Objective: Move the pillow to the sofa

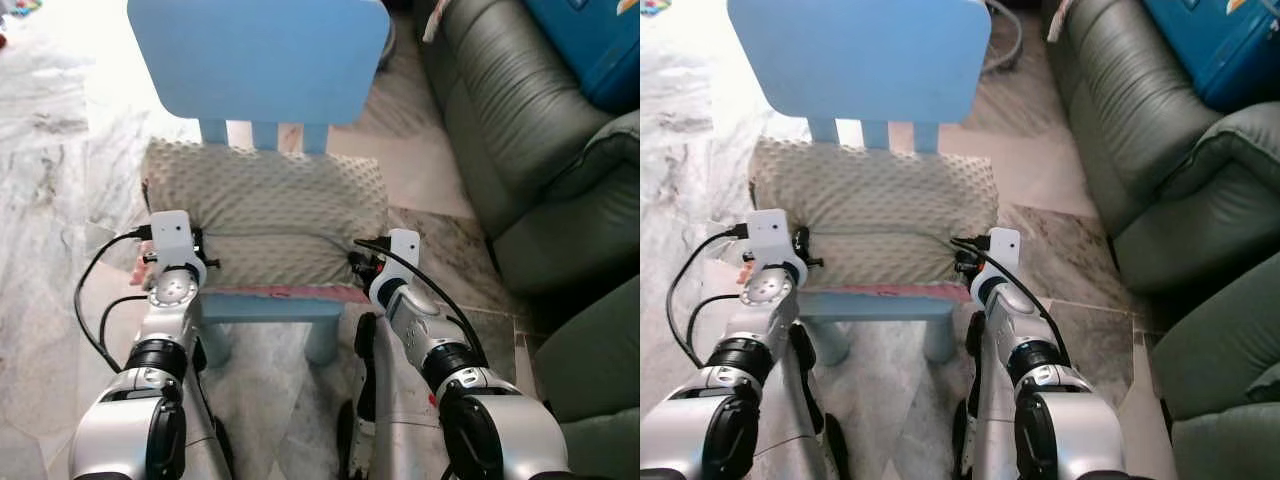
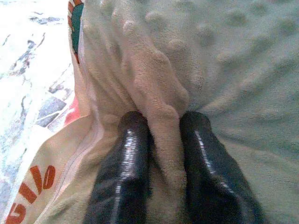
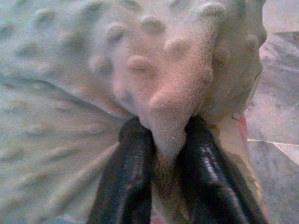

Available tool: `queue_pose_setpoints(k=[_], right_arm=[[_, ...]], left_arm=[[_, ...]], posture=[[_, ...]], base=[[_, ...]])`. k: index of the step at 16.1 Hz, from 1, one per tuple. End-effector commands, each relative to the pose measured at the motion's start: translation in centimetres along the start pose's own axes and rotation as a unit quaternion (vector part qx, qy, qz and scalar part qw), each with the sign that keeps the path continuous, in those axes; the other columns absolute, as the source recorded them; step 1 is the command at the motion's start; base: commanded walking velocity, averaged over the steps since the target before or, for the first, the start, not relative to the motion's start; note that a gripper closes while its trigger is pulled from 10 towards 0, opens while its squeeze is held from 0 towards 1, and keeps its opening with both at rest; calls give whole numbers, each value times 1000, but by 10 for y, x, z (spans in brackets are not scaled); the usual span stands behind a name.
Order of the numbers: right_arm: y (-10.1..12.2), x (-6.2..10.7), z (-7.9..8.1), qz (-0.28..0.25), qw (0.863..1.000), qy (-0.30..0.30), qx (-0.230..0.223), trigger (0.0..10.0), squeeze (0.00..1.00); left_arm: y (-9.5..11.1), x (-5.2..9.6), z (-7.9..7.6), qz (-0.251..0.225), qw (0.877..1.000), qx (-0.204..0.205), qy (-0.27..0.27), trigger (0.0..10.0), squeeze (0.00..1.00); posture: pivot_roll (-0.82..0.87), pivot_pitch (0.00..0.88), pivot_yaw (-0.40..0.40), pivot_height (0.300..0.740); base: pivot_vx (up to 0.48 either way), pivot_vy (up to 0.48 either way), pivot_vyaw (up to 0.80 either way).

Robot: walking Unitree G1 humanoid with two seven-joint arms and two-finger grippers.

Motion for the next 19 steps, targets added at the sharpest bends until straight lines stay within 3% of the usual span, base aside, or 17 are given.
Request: queue_pose_setpoints(k=[1,7,9,10,11,12,14,16,19], right_arm=[[-1,-1,1,7,1000,-3,-2,0,0],[15,-3,-2,-16,1000,-11,-16,0,0],[30,-2,-2,-52,998,-10,-30,0,0],[30,-2,-2,-53,998,-10,-33,0,0],[37,5,-5,-89,996,-1,0,0,0],[41,12,-7,-118,993,7,5,0,0],[44,41,-10,-185,980,27,65,0,0],[41,66,-9,-217,967,34,128,0,0],[31,98,-22,-225,962,14,151,0,0]], left_arm=[[2,1,-16,-1,1000,0,-29,0,0],[10,0,-18,-22,999,-8,-29,0,0],[29,5,-8,-78,996,-21,23,0,0],[30,5,-7,-81,996,-23,27,0,0],[39,18,-13,-125,991,-41,18,0,0],[43,27,-14,-149,987,-50,14,0,0],[44,58,-10,-194,978,-76,-12,0,0],[37,76,1,-201,975,-98,-15,0,0],[28,91,21,-200,973,-115,17,0,0]], posture=[[-8,34,-96,456],[-17,0,-80,456],[-9,0,-59,456],[-9,0,-59,456],[11,0,-58,456],[17,0,-56,456],[15,0,-39,456],[13,0,-25,456],[23,0,-17,456]], base=[[0,0,0],[0,0,0],[0,0,0],[0,0,0],[0,0,0],[0,0,0],[0,0,0],[0,0,0],[0,0,0]])
Point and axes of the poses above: a point about 5 cm out from each wrist's last joint towards the gripper, its own x axis pointing back from the gripper into the wrist, its own y axis along the axis of the wrist's last joint, z = x × y, the point moved 4 cm from there along -x, pointing out of the wrist towards the gripper, and after that the axes turned 12 degrees about -x, right-handed, at the moved point
